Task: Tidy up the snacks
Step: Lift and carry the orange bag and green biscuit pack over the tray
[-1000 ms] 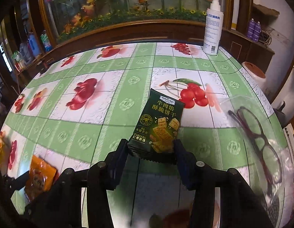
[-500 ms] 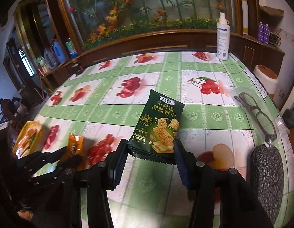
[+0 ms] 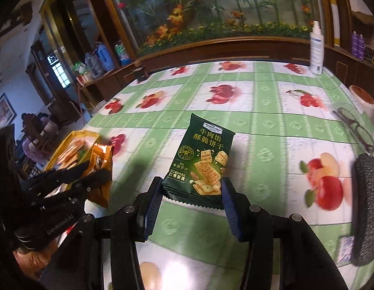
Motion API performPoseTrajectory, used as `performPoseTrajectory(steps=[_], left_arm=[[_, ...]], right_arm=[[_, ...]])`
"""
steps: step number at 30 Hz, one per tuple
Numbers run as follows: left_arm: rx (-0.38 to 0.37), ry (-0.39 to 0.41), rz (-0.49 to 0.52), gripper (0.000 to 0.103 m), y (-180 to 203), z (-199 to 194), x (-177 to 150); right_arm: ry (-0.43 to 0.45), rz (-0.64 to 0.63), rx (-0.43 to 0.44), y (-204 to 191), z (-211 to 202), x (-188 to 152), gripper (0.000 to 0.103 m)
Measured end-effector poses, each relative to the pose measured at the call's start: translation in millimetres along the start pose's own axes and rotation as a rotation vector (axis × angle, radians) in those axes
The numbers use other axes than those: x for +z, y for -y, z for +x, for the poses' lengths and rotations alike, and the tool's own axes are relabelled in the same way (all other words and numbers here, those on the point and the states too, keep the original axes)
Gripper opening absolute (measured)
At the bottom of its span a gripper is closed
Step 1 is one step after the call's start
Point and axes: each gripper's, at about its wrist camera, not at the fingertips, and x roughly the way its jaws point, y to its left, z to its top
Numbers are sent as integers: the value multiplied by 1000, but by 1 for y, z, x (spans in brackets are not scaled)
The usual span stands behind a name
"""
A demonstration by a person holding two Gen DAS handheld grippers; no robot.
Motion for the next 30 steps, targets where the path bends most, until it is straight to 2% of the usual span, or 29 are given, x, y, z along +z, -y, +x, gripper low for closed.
performPoseTrajectory(steps=[7,15,22,30], left_arm=[[77,41,-54,34,-44,-43,-17],[154,62,-126,34,-93,-70,-37],[186,78,-181,34,-122,-87,-52],[205,84,-222,34,-148,-98,-64]], right_arm=[[6,-81,90,-65,-5,-9,49],[2,-174,164,-133,-5,-16,49],[1,-234,190,-174,-5,-17,49],[-11,-273,207,-201,4,-16,49]])
